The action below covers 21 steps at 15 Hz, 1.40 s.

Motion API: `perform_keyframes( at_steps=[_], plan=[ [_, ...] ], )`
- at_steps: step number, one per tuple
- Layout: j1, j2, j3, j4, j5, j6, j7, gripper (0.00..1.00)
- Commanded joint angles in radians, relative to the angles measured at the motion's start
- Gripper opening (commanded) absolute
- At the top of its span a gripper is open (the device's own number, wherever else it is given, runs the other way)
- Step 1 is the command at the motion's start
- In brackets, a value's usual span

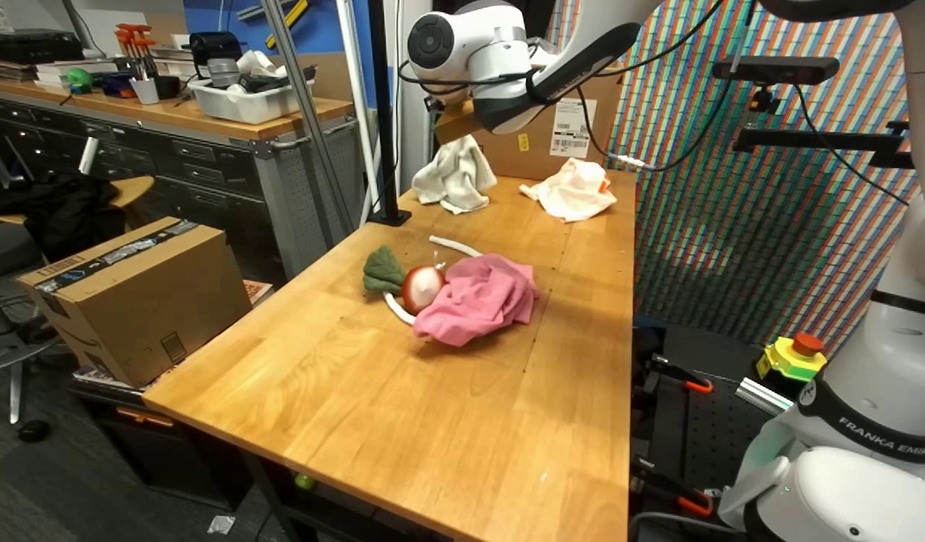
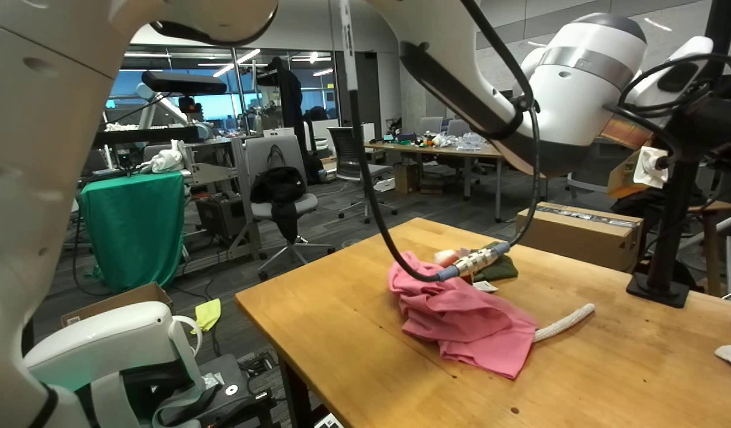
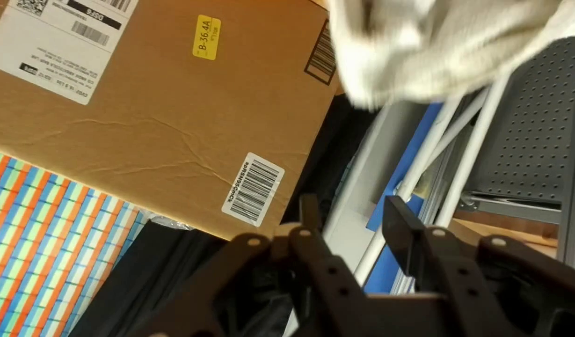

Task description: Move the peach shirt and the white towel to the right then move the pink shirt to the left and move the turnip plushie towards you

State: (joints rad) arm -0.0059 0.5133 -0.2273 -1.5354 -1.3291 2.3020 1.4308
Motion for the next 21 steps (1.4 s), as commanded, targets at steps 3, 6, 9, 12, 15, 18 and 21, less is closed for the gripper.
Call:
perform_keyframes(
  at_steps=[3, 6, 9, 12, 15, 18, 21],
  plan=[
    [-0.038, -0.039, 0.085, -0.042, 0.041, 0.020, -0.135, 0.88],
    [-0.053, -0.094, 0.144, -0.126, 0.163, 0.060, -0.272, 1.00],
    [-0.051, -0.163, 0.181, -0.231, 0.304, 0.083, -0.421, 1.00],
    [-0.052, -0.239, 0.206, -0.332, 0.474, 0.084, -0.601, 1.00],
    [-0.050, -0.321, 0.213, -0.433, 0.673, 0.074, -0.812, 1.00],
    [-0.049, -0.388, 0.216, -0.509, 0.869, 0.046, -1.032, 1.00],
    [-0.044, -0.431, 0.215, -0.561, 1.063, 0.001, -1.252, 1.00]
  ],
)
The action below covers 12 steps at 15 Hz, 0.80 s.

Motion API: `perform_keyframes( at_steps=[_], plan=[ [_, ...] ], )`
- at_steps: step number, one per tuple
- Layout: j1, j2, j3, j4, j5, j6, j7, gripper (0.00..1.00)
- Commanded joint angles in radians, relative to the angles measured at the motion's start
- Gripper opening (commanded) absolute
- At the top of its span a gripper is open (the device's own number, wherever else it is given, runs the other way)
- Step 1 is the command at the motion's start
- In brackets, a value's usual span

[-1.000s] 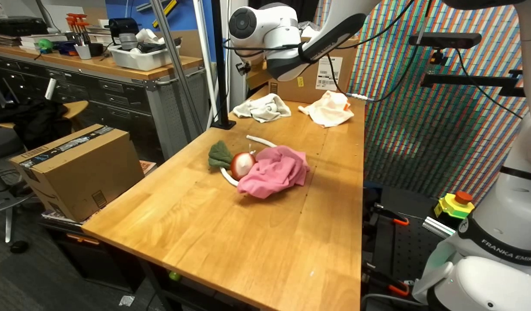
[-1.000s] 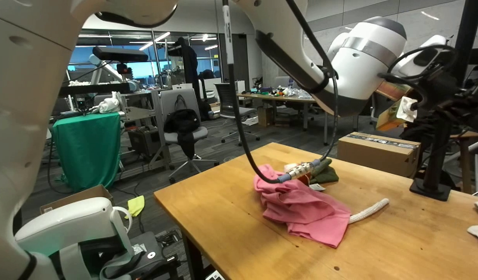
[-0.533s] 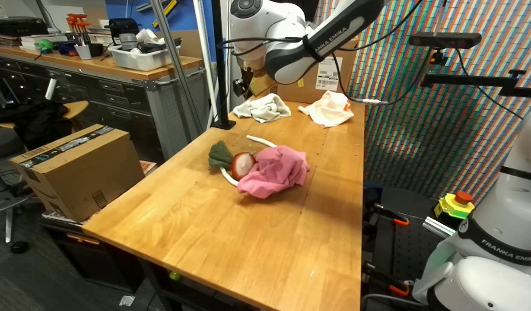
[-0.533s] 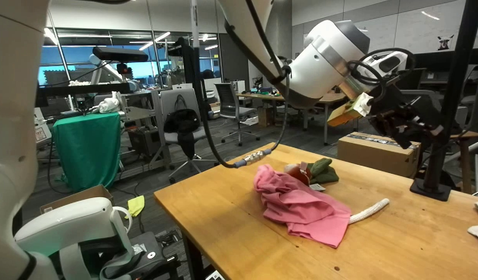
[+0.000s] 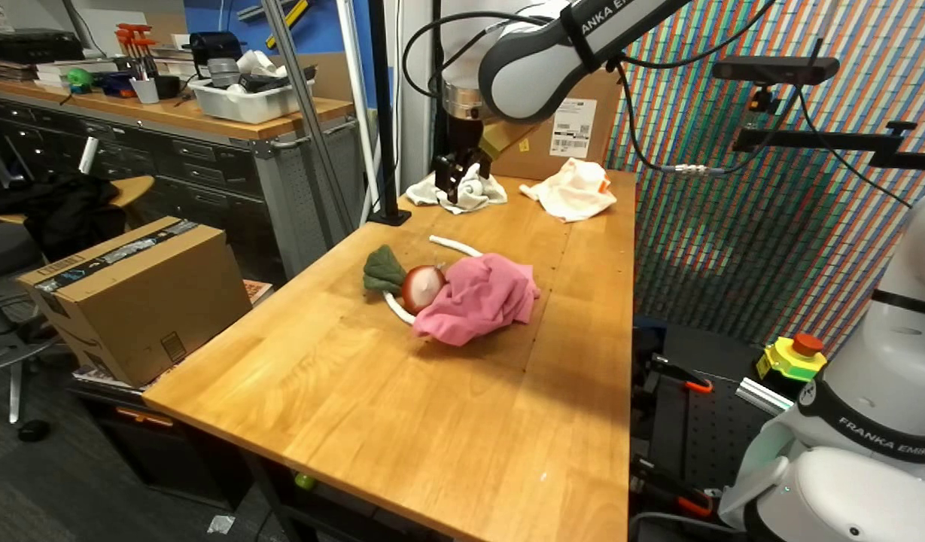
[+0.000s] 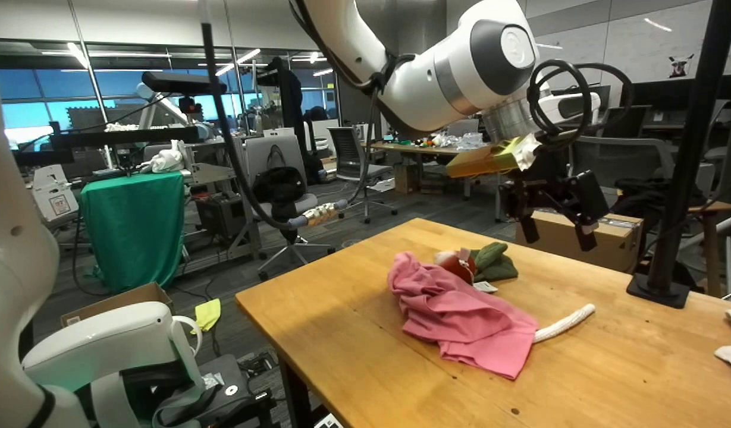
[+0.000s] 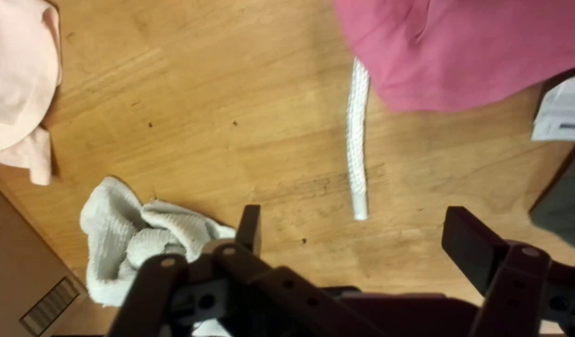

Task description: Move the peach shirt and the white towel to the right then move the pink shirt to the left and move the turnip plushie towards you

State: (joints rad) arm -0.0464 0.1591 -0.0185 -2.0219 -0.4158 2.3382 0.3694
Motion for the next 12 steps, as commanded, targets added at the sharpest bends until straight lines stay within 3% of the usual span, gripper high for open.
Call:
perform_keyframes(
  at_steps=[1, 5, 12],
  plan=[
    [-0.004, -0.087, 0.008, -0.086, 0.210, -0.056, -0.263, 1.00],
    [-0.002, -0.084, 0.010, -0.093, 0.372, -0.172, -0.503, 1.00],
    [0.015, -0.047, 0.030, -0.090, 0.441, -0.299, -0.703, 1.00]
  ],
)
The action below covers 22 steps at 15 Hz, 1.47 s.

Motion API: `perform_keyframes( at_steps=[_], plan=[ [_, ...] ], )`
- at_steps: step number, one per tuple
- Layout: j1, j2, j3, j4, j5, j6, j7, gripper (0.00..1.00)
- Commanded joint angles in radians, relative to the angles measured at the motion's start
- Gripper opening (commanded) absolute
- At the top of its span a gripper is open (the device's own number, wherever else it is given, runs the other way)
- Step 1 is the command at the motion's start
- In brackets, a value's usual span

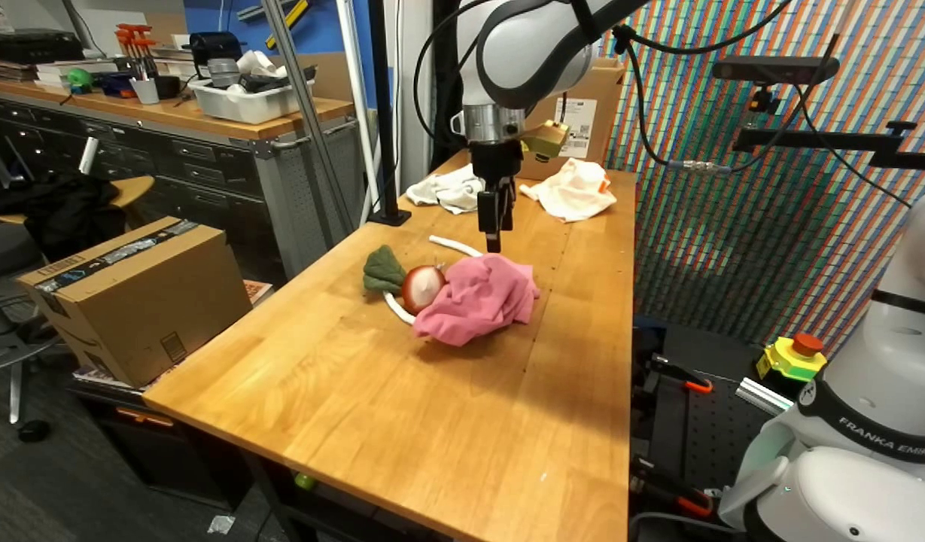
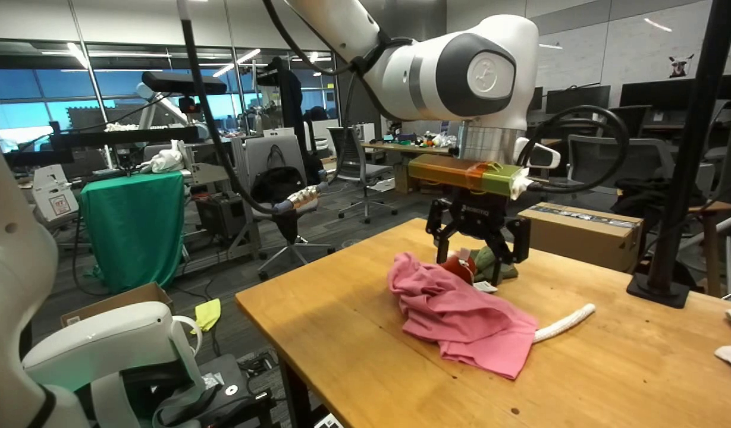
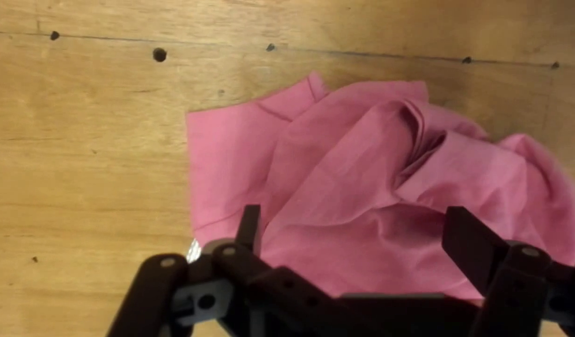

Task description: Move the peach shirt and the white towel to the right then move the pink shirt to the left and move the turnip plushie towards you

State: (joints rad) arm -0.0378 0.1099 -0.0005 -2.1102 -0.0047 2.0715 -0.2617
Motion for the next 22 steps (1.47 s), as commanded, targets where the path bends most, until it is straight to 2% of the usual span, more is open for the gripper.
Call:
perform_keyframes(
  at_steps=[1, 9, 12, 17, 22],
  plan=[
    [0.009, 0.005, 0.016, -0.004, 0.033, -0.037, -0.086, 1.00],
    [0.060, 0.018, 0.050, -0.067, -0.052, 0.150, -0.045, 1.00],
    [0.083, 0.032, 0.058, -0.083, -0.119, 0.213, -0.025, 1.00],
    [0.103, 0.061, 0.067, -0.092, -0.177, 0.256, -0.012, 1.00],
    [0.105, 0.083, 0.071, -0.093, -0.168, 0.276, -0.020, 1.00]
  ],
)
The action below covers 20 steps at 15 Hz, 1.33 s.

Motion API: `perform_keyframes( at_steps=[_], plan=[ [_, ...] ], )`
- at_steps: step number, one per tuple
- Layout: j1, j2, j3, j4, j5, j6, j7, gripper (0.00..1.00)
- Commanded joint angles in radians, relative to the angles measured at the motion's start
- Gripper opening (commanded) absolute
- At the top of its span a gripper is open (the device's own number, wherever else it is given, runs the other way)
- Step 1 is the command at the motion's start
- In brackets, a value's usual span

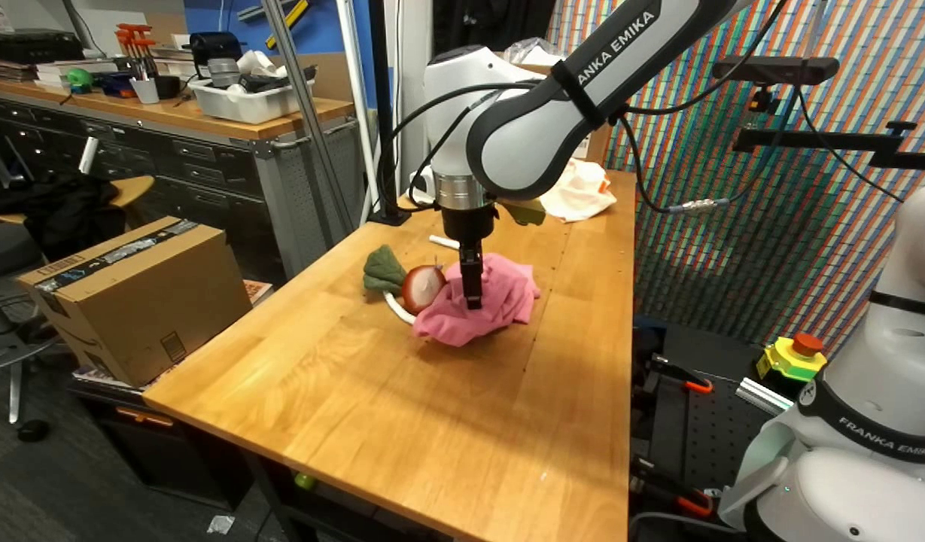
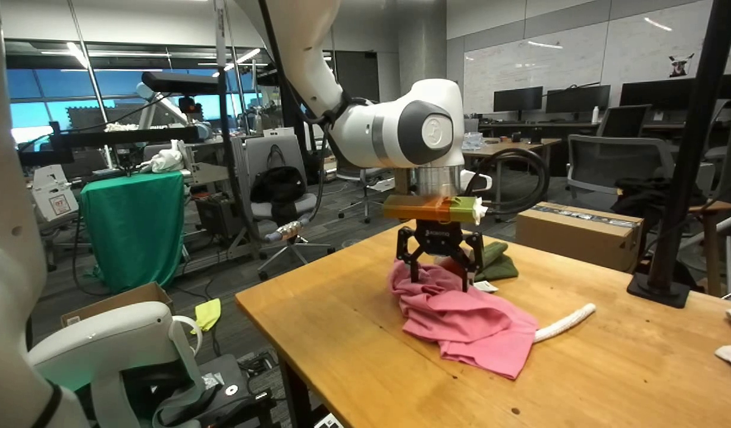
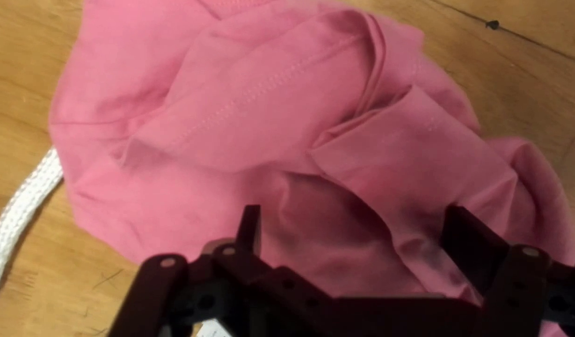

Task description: Move the peach shirt and the white towel to the right then move the pink shirt to the left and move the turnip plushie towards you

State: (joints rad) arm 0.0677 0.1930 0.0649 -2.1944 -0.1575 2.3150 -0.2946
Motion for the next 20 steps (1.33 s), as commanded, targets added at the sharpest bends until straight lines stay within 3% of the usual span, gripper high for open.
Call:
perform_keyframes(
  at_steps=[1, 3, 4, 5, 8, 13, 16, 20],
  plan=[
    [-0.002, 0.002, 0.005, -0.009, -0.014, 0.035, 0.013, 1.00],
    [-0.002, 0.005, 0.004, -0.010, -0.018, 0.043, 0.014, 1.00],
    [-0.004, 0.006, 0.007, -0.007, -0.004, 0.037, 0.004, 0.75],
    [-0.005, 0.005, 0.006, -0.008, -0.004, 0.039, 0.007, 0.74],
    [-0.009, 0.001, 0.008, -0.007, 0.009, 0.033, -0.004, 0.48],
    [-0.018, -0.022, 0.015, -0.015, 0.050, 0.018, -0.038, 0.13],
    [-0.024, -0.049, 0.015, -0.023, 0.080, 0.004, -0.061, 0.03],
    [-0.023, -0.119, 0.003, -0.050, 0.070, 0.021, -0.035, 0.07]
  ],
)
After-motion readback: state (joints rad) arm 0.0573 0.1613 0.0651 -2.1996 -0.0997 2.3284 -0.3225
